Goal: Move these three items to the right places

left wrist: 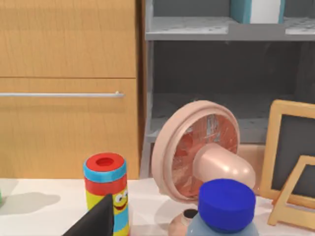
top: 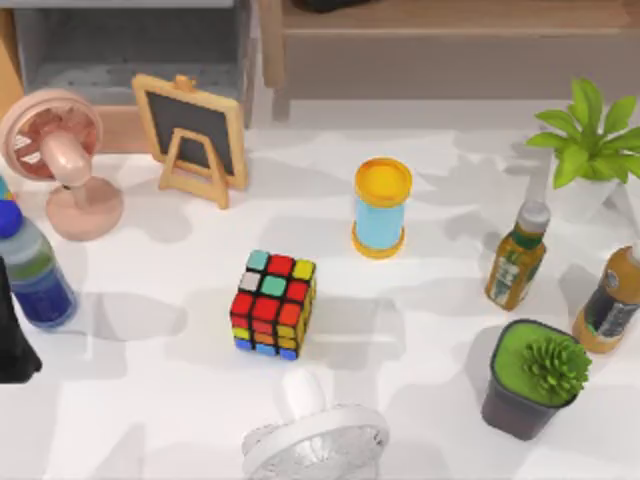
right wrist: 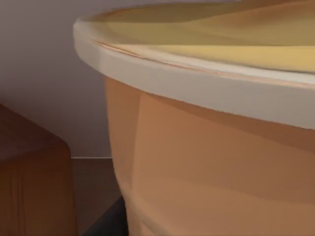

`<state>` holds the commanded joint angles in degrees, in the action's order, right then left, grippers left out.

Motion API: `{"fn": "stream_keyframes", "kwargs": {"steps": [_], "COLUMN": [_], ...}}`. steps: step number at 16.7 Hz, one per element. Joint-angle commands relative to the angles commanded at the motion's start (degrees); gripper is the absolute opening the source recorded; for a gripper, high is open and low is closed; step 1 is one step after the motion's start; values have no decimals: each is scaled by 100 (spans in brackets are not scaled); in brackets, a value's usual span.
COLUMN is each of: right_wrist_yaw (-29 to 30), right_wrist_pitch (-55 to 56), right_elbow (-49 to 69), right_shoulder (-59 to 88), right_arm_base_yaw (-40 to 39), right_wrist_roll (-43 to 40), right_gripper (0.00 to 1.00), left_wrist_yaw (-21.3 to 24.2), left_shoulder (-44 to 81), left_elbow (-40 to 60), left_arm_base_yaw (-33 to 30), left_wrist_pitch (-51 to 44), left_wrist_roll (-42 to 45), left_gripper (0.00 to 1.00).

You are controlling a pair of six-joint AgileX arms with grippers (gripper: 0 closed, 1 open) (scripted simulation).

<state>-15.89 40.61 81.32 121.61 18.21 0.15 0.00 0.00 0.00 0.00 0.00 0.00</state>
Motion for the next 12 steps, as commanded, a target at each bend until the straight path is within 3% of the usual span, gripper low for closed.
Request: {"fn": "stream_keyframes", "kwargs": {"steps": [12], "right_wrist_yaw": [-82], "right_wrist_pitch": [49], "right_elbow": [-233], "right_shoulder": [-186], "right_arm_base_yaw": [7], "right_wrist_roll": [8], "right_gripper": [0], "left_wrist_yaw": [0], "left_shoulder": [0], "left_elbow": [0], "left_arm_base_yaw": [0], "left_wrist_pitch": [0], "left_wrist_roll": [0], "left_gripper": [100]}}
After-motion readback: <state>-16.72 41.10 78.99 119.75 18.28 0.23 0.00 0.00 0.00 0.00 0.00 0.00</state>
